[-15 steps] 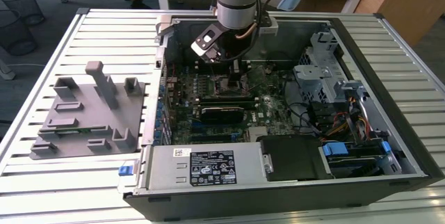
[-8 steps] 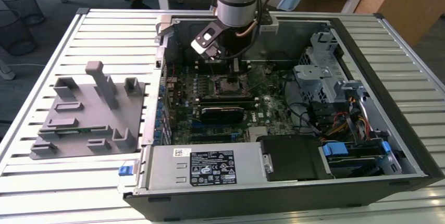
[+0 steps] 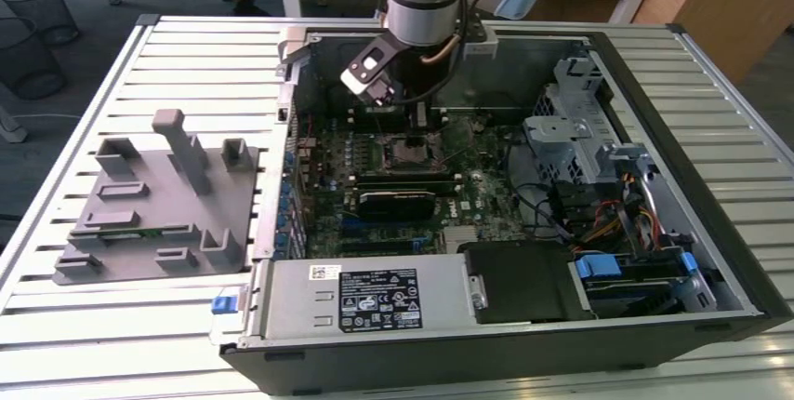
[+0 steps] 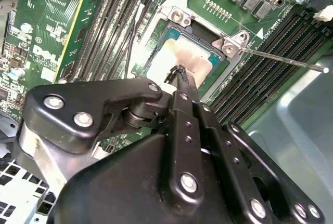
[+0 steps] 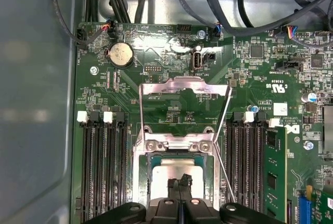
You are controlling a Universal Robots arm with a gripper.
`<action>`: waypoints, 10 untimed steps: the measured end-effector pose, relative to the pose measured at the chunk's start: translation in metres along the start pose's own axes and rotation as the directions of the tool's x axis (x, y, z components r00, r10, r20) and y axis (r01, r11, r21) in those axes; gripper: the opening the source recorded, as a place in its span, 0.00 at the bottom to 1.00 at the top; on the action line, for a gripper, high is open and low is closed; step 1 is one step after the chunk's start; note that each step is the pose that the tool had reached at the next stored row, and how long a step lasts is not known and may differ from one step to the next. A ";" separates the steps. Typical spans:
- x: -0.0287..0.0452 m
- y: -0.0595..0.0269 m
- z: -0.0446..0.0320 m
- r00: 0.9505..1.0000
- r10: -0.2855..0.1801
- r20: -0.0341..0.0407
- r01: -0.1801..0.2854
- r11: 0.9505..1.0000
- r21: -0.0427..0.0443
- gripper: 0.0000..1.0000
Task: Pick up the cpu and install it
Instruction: 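Place the cpu into insertion slot, then close the cpu cover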
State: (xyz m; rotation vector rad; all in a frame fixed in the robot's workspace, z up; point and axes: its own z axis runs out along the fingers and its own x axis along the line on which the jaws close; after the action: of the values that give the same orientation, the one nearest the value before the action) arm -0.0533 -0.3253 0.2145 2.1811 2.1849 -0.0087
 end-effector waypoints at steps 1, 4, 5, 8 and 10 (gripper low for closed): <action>0.0000 0.0001 -0.0008 1.000 0.000 0.000 0.000 1.000 0.000 0.11; -0.0001 0.0002 -0.0037 1.000 0.000 0.000 0.000 1.000 0.000 0.11; -0.0001 0.0002 -0.0049 1.000 0.000 0.000 0.000 1.000 0.000 0.11; -0.0002 0.0003 -0.0076 1.000 0.000 0.000 0.000 1.000 0.000 0.11; -0.0003 0.0004 -0.0096 1.000 0.000 0.000 0.000 1.000 0.000 0.11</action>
State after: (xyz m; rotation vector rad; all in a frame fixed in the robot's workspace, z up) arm -0.0533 -0.3252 0.2241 2.1811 2.1847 -0.0086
